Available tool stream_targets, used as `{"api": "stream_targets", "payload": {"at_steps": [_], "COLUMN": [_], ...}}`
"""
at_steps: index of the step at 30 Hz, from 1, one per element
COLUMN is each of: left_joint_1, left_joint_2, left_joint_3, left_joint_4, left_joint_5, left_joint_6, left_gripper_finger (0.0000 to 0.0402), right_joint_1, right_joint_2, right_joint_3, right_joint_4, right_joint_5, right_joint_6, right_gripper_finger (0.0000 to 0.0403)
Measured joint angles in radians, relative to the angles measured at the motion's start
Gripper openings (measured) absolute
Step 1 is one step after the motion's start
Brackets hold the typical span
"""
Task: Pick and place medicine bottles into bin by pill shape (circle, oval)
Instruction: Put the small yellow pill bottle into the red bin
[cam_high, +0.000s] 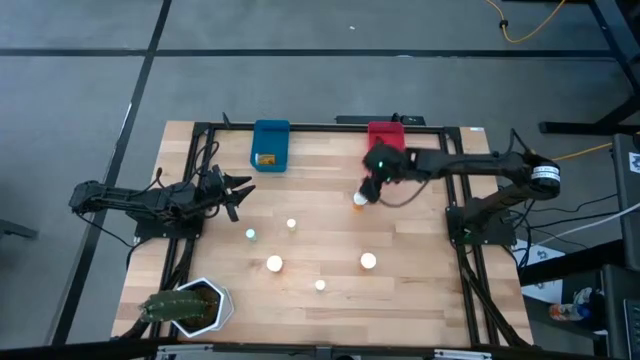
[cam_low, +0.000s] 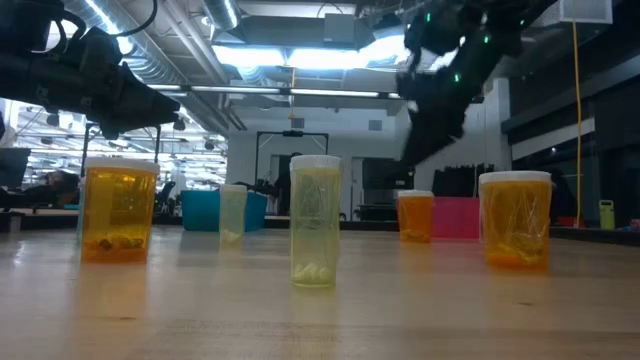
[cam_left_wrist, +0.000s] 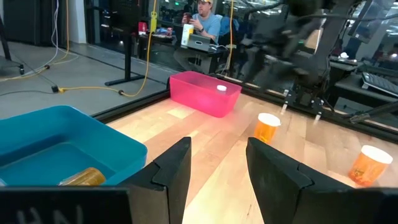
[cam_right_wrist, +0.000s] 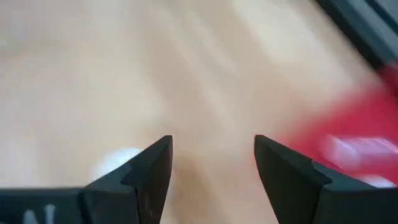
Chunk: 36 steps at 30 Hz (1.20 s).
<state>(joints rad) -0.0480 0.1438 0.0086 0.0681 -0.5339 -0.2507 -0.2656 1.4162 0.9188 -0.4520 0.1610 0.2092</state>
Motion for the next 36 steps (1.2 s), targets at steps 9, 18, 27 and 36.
{"api": "stream_targets", "payload": {"at_steps": [9,18,27,36], "left_joint_1": [0.000,0.000,0.000,0.000], "left_joint_2": [0.000,0.000,0.000,0.000], "left_joint_3": [0.000,0.000,0.000,0.000], "left_joint_4": [0.000,0.000,0.000,0.000], "left_joint_5": [0.000,0.000,0.000,0.000], "left_joint_6": [0.024,0.019,0.017,0.017], "left_gripper_finger": [0.0147,0.0147,0.0147,0.0147], "right_joint_1": [0.304,0.499,0.593,0.658], "right_joint_2": [0.012,0.219,0.452,0.601], "right_joint_3": [0.000,0.003,0.239,0.487], "right_joint_4": [0.221,0.375,0.157,0.036], "right_joint_5": [-0.190,-0.156,-0.145,-0.189], "right_joint_6": [-0.035,-0.031,-0.007,-0.031], "right_gripper_finger": [0.0224,0.0224,0.0224,0.0224]}}
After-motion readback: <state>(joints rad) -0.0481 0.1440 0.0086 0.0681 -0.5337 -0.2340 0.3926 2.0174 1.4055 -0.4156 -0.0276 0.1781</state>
